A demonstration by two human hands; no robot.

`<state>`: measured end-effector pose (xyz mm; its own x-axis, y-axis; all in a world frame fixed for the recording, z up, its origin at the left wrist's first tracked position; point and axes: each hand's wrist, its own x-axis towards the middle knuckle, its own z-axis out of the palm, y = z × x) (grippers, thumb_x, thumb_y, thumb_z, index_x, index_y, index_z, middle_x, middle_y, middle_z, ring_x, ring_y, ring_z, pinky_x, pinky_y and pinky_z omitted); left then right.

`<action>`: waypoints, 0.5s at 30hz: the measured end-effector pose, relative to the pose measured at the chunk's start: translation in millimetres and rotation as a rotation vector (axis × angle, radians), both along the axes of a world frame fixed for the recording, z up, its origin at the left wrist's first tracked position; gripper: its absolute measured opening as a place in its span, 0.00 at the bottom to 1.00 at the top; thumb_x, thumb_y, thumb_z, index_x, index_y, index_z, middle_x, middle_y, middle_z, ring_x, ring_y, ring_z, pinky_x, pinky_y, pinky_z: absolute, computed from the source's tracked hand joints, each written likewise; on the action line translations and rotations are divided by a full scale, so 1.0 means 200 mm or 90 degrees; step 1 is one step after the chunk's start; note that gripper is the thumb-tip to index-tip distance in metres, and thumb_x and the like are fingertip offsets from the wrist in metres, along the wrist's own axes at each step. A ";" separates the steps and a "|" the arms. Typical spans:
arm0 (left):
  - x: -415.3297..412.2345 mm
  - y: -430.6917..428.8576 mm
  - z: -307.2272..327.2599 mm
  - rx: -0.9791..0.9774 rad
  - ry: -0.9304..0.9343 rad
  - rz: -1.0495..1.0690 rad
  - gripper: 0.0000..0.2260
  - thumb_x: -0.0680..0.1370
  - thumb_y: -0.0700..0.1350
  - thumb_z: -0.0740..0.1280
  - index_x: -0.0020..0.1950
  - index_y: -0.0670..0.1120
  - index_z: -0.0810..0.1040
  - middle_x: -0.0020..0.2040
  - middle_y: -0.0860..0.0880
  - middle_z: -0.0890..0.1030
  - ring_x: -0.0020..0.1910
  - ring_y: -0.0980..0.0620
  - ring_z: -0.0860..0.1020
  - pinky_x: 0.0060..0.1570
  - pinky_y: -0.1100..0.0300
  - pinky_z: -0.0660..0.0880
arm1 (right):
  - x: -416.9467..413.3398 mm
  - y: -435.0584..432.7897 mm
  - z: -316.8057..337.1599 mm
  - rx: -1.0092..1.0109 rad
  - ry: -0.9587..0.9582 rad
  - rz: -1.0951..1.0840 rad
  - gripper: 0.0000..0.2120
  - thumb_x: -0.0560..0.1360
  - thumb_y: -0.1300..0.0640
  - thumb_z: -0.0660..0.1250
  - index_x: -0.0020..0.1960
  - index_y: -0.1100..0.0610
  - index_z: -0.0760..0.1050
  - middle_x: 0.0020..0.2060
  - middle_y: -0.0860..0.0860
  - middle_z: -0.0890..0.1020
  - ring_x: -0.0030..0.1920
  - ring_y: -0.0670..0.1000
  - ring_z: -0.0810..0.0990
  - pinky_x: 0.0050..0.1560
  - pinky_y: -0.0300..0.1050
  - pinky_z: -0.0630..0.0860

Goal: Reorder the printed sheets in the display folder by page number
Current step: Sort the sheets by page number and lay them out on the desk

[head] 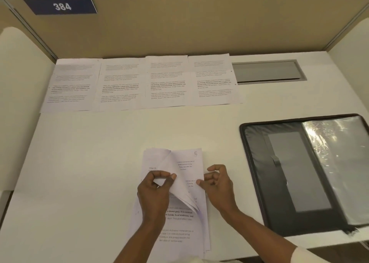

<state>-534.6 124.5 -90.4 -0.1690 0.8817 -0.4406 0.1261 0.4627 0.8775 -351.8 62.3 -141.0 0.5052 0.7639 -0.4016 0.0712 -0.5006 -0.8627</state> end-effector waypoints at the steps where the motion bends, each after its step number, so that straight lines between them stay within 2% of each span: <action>1: 0.00 0.00 0.00 0.003 0.003 -0.006 0.08 0.72 0.43 0.83 0.42 0.51 0.85 0.42 0.53 0.86 0.32 0.53 0.73 0.40 0.55 0.76 | -0.01 0.00 0.00 -0.004 -0.013 0.008 0.24 0.70 0.59 0.82 0.56 0.47 0.72 0.41 0.49 0.86 0.41 0.48 0.85 0.46 0.50 0.85; 4: -0.01 0.01 0.01 0.010 0.010 -0.028 0.08 0.72 0.44 0.83 0.41 0.52 0.85 0.41 0.53 0.86 0.33 0.51 0.73 0.40 0.53 0.75 | -0.03 0.01 -0.01 -0.018 -0.058 0.013 0.24 0.71 0.61 0.81 0.57 0.47 0.71 0.39 0.49 0.85 0.39 0.46 0.85 0.44 0.49 0.85; 7: -0.02 0.00 0.03 0.009 0.006 -0.036 0.08 0.71 0.44 0.83 0.40 0.53 0.85 0.41 0.52 0.87 0.34 0.51 0.75 0.41 0.54 0.76 | 0.03 0.05 0.00 -0.022 -0.107 -0.055 0.21 0.73 0.62 0.79 0.58 0.47 0.74 0.39 0.48 0.83 0.39 0.46 0.83 0.45 0.49 0.84; 10: -0.03 -0.02 0.04 0.003 0.012 -0.034 0.08 0.71 0.44 0.83 0.39 0.52 0.85 0.38 0.54 0.85 0.33 0.51 0.74 0.38 0.57 0.73 | 0.20 0.14 0.04 -0.012 -0.163 -0.118 0.11 0.76 0.61 0.78 0.55 0.51 0.80 0.39 0.45 0.82 0.40 0.44 0.81 0.45 0.46 0.79; 12: -0.02 -0.03 0.04 0.005 0.030 -0.032 0.08 0.70 0.44 0.84 0.38 0.51 0.86 0.32 0.55 0.81 0.31 0.50 0.70 0.36 0.58 0.68 | 0.36 0.22 0.08 0.002 -0.223 -0.134 0.03 0.77 0.58 0.76 0.48 0.55 0.83 0.37 0.46 0.83 0.38 0.49 0.81 0.43 0.46 0.76; 15: 0.02 -0.04 0.04 0.005 0.061 -0.019 0.09 0.69 0.44 0.85 0.37 0.51 0.86 0.28 0.55 0.79 0.31 0.47 0.70 0.37 0.57 0.69 | 0.65 0.32 0.17 0.020 -0.300 -0.163 0.07 0.80 0.56 0.74 0.44 0.56 0.80 0.37 0.51 0.82 0.40 0.57 0.80 0.42 0.49 0.73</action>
<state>-529.9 117.0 -82.1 -0.1842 0.8903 -0.4165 0.2231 0.4506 0.8644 -221.7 126.8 -107.3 0.7965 0.6011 -0.0658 0.3331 -0.5270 -0.7818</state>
